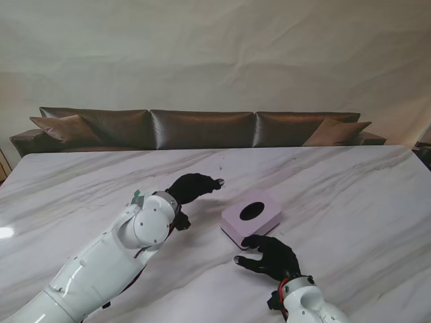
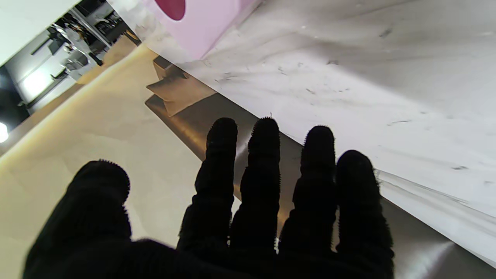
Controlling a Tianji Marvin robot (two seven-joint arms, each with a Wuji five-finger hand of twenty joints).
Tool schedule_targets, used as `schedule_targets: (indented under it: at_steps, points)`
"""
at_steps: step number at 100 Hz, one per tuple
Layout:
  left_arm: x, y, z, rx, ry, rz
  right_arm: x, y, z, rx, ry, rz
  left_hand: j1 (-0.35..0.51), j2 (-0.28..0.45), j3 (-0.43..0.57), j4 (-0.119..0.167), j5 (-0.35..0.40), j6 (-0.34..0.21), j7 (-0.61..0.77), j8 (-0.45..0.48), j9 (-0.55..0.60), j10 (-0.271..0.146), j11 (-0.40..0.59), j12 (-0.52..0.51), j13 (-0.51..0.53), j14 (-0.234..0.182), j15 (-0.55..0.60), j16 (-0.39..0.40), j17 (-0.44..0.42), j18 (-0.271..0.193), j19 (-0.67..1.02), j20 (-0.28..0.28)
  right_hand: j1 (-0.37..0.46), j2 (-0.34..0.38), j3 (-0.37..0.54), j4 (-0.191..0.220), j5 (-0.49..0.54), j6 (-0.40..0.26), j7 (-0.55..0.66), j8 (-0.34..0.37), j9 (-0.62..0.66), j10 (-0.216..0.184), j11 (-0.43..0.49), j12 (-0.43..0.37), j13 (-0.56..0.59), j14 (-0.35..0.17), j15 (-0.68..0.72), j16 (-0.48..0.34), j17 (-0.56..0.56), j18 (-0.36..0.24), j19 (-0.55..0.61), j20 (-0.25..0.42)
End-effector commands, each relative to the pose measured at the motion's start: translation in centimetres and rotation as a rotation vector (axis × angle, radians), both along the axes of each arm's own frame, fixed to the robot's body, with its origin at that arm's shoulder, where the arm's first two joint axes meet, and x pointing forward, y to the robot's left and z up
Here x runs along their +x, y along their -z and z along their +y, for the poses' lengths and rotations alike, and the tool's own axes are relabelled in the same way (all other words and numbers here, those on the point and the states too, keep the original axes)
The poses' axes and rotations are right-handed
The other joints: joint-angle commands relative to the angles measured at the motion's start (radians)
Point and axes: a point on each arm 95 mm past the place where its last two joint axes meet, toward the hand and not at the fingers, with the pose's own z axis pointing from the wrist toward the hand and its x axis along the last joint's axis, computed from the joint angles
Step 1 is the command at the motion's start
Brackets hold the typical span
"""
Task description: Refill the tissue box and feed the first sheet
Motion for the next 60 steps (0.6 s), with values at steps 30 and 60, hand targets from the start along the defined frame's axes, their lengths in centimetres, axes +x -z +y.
schedule_targets:
  at_steps: [30,60]
  points:
    - [-3.2,0.7,3.6,0.034,-0.098,0.009,3.8,1.3,3.9,0.100,-0.062,-0.003,0.007,0.043,-0.031,0.014,-0.015,-0.033,-0.019,0.029,-0.030,-0.025,-0.024,0.007,-0.011,-0.001,-0.013,-0.003,-0.010,0.006,-0.327,0.023,0.008,-0.008,-0.012,-0.005,0.010,-0.029,-0.009,0.016,0.025,0.002,0.001,0.028,-0.005,0.001,-0.004,0.015,-0.008,0.002,-0.006,0.020]
    - [-4.3,1.2,5.0,0.046,-0.160,-0.001,7.3,1.2,6.5,0.165,-0.094,-0.044,0.013,0.039,-0.032,0.014,-0.018,-0.028,-0.024,0.031,-0.031,-0.024,-0.025,0.007,-0.015,0.000,-0.022,-0.007,-0.010,0.010,-0.330,0.024,0.012,-0.012,-0.013,-0.005,0.013,-0.031,-0.005,0.022,0.024,0.001,0.005,0.032,-0.006,0.001,-0.002,0.016,-0.009,-0.002,-0.011,0.023]
